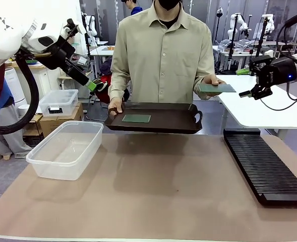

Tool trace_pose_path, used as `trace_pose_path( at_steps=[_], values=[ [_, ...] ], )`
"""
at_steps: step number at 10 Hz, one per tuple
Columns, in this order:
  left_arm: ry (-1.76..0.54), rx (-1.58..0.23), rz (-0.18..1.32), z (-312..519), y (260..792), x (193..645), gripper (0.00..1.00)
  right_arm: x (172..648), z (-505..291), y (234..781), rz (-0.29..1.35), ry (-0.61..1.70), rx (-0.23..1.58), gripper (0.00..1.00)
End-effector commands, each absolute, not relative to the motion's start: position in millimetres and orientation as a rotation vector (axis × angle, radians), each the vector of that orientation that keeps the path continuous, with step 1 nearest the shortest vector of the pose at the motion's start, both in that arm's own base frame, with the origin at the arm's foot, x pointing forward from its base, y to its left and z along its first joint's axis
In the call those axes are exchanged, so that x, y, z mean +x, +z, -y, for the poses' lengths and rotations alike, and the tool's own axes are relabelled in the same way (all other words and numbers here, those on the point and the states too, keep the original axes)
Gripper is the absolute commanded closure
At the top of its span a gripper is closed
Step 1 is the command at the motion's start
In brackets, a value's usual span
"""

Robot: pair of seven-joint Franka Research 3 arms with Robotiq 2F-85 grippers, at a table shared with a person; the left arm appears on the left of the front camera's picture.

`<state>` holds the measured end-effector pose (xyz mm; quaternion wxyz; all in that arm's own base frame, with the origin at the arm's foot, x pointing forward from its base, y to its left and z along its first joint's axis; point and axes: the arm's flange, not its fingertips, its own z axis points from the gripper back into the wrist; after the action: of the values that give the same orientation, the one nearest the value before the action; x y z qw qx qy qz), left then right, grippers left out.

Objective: Sort PCBs into racks and boxes based on the side picked up.
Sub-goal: Pick up the Blank PCB handed by the Human.

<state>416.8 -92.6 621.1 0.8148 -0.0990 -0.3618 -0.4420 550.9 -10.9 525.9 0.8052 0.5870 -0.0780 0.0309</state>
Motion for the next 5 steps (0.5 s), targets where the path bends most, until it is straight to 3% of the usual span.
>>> trace_pose_path(
  at_steps=[1,5],
  values=[
    [-0.94,-0.217,0.769,92.1,619.1,416.3,0.0,567.2,8.1,522.5,0.13,0.075,1.347,0.0],
    [-0.94,-0.217,0.769,92.1,619.1,416.3,0.0,578.5,-3.3,509.0,0.1,0.141,1.449,0.0]
  ],
)
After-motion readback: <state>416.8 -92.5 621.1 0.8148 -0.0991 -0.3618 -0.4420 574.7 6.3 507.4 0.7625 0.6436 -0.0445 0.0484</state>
